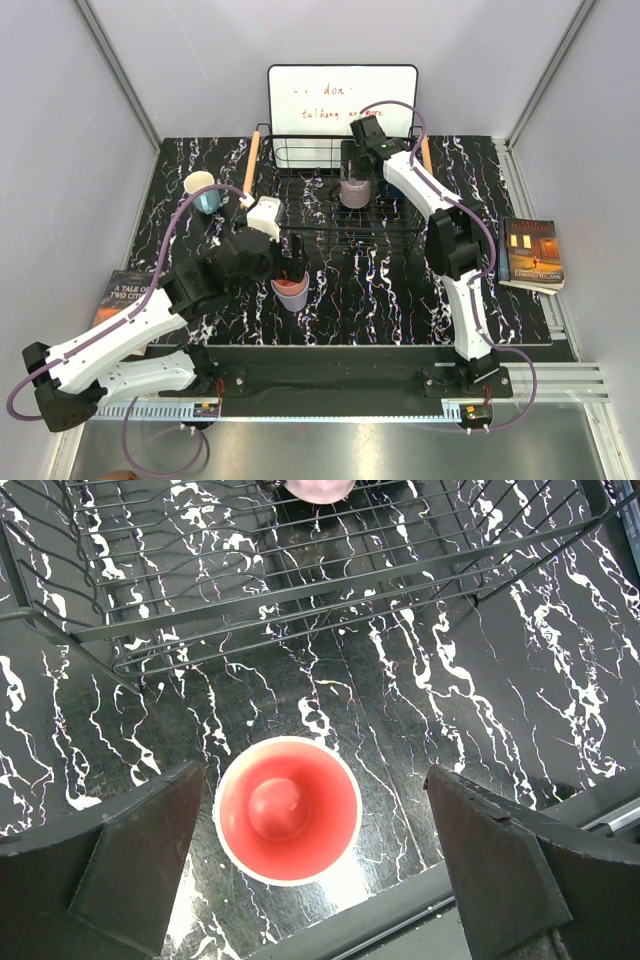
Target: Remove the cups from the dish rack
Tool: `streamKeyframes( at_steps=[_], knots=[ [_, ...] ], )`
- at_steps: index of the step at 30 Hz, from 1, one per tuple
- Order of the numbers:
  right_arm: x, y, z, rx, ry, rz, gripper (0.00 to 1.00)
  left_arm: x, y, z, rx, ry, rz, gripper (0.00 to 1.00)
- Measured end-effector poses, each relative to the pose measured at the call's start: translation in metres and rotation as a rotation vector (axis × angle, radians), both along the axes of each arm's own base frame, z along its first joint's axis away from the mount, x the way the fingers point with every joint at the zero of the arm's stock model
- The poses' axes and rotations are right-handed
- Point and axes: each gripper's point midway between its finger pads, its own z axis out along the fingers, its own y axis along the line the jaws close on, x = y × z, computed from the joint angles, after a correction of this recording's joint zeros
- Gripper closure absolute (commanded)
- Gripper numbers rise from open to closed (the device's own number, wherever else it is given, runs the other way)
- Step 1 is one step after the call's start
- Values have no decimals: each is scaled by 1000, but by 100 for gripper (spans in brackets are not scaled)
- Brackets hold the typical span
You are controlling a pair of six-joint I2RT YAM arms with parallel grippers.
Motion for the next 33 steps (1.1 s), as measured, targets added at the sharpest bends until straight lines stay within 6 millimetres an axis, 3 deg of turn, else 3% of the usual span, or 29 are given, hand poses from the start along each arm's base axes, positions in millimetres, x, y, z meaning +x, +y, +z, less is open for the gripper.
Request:
streamKeyframes(
  at_steps=[2, 3, 5, 15, 23, 33],
  knots=[
    [0, 1, 0, 2, 1, 3, 26, 0, 0, 0, -2, -1, 0, 1],
    [0, 1, 0, 2, 1, 3, 9, 0, 0, 0, -2, -2, 0, 1],
    [0, 1, 0, 4, 1, 2, 0, 1, -1, 1, -5, -3, 0, 1],
    [-15, -2, -10, -20, 54, 9, 0, 1, -3, 2, -12, -4, -6, 1],
    [-31, -10, 1, -29, 73, 10, 0, -1, -5, 0, -19, 5, -18, 1],
    [-41, -11, -3, -39, 126, 19, 0, -2, -7, 1, -25, 7, -27, 1]
  ],
)
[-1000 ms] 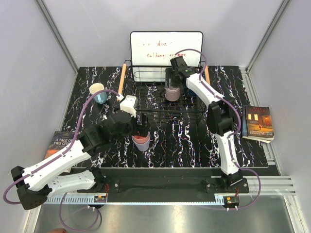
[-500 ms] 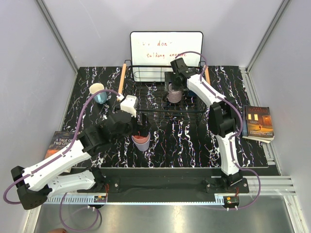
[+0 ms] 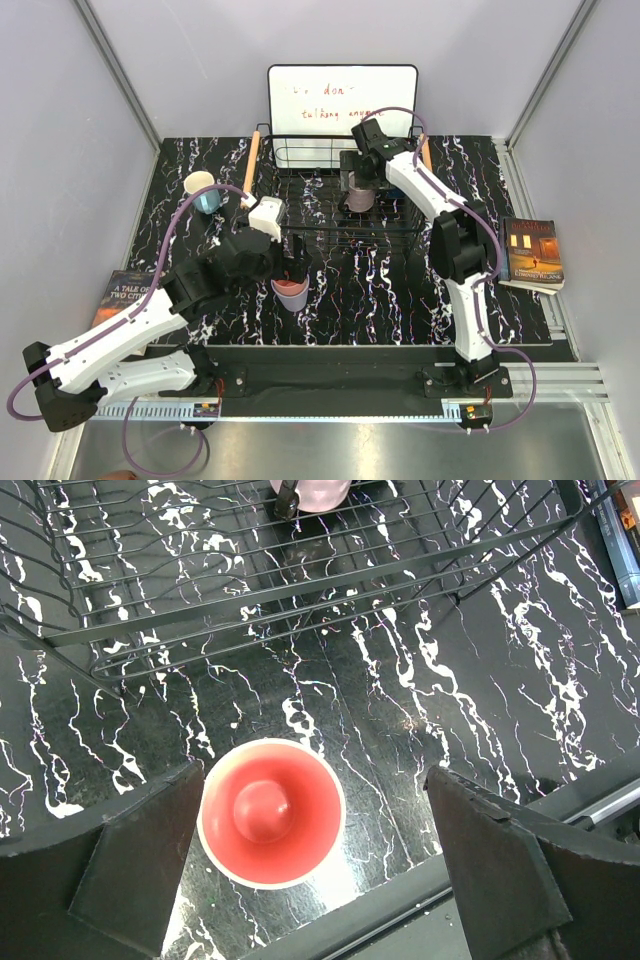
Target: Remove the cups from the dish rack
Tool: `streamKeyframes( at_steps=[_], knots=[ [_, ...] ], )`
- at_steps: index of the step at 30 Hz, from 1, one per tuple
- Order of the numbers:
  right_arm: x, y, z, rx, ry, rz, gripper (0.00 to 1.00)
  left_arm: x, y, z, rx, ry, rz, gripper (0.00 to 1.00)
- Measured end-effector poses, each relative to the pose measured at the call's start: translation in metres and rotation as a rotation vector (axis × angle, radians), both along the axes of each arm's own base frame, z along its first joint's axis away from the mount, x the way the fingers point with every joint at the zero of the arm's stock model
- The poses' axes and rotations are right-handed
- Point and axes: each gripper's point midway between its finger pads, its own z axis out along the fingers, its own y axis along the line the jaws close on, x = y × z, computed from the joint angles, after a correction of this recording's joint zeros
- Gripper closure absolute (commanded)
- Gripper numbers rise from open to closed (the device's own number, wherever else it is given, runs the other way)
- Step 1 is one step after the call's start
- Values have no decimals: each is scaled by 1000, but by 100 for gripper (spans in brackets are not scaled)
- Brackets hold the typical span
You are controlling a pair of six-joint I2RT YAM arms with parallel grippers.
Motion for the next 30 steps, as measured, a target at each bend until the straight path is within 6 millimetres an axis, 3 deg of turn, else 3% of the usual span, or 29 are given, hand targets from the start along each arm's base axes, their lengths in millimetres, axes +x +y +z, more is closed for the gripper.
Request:
streamKeyframes(
  at_steps=[11, 13, 14, 15, 18, 19, 22, 30],
  knots=[
    [23, 18, -21, 10, 26, 18, 0, 0, 0, -1, 0, 1, -2, 1],
    [24, 20, -22, 15, 26, 22, 14, -1, 0, -3, 4, 4, -2, 1],
    [24, 21, -22, 17, 27, 26, 24, -1, 0, -4, 7, 7, -2, 1],
    [24, 21, -22, 16, 28, 28, 41, -1, 1, -6, 10, 9, -2, 1],
    [23, 20, -21, 12, 30, 32, 62, -1, 0, -7, 13, 11, -3, 1],
    [23, 21, -20, 13, 28, 33, 75, -1, 0, -7, 13, 11, -3, 1],
    [23, 21, -21, 14, 30, 36, 100, -1, 0, -8, 16, 13, -3, 1],
    [22, 23, -20, 3, 25, 37, 100, -1, 0, -8, 16, 13, -2, 1]
  ],
)
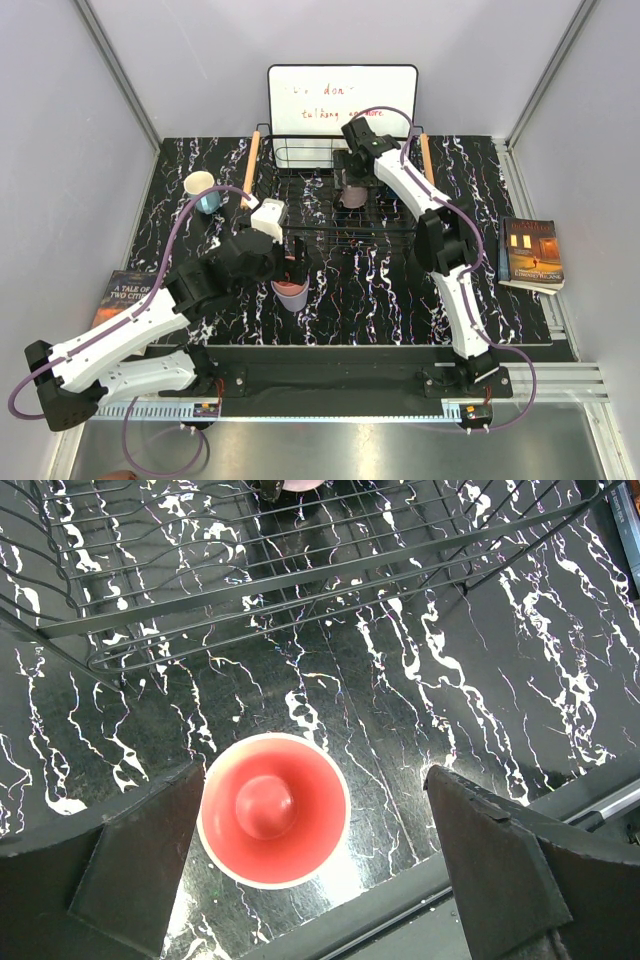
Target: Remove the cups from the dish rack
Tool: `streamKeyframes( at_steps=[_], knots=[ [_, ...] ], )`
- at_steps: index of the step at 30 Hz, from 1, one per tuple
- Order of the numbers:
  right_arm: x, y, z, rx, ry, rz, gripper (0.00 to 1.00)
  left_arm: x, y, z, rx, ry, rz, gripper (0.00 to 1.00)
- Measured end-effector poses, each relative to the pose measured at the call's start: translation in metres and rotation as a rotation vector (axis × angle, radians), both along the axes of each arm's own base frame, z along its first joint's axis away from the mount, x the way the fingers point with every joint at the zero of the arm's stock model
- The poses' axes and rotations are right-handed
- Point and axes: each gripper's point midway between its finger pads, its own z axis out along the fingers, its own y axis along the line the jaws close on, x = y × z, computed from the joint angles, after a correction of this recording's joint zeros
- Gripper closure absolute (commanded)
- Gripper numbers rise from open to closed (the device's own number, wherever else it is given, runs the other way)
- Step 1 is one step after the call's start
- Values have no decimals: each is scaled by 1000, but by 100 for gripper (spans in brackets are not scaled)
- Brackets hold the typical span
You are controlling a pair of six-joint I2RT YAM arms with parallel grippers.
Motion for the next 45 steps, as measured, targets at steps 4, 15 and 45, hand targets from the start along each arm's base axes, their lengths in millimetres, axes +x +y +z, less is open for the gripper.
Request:
streamKeyframes(
  at_steps=[4, 15, 45],
  knots=[
    [-3, 3, 1, -12, -3, 5, 100, 0, 0, 0, 0, -1, 1, 1],
    [-20, 14, 30, 11, -28, 25, 100, 3, 3, 1, 8, -10, 19, 1],
    [-84, -14, 143, 717, -238, 53, 100, 51, -6, 64, -247, -192, 136, 1]
  ],
)
